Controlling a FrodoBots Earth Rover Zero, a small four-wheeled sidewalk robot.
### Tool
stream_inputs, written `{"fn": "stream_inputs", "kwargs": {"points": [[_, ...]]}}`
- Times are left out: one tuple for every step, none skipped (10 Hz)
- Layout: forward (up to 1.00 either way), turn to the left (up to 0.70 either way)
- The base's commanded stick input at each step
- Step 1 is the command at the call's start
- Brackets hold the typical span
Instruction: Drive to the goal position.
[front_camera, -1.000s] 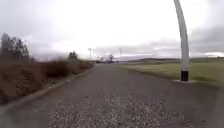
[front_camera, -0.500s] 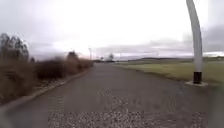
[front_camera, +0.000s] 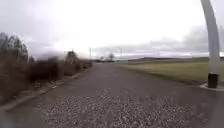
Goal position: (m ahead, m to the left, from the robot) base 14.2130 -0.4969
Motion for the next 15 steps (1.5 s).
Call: {"fn": "stream_inputs", "kwargs": {"points": [[1.00, 0.00], [1.00, 0.00], [1.00, 0.00], [1.00, 0.00], [1.00, 0.00], [1.00, 0.00], [1.00, 0.00], [1.00, 0.00], [1.00, 0.00], [1.00, 0.00], [1.00, 0.00], [1.00, 0.00], [1.00, 0.00], [1.00, 0.00], [1.00, 0.00]]}}
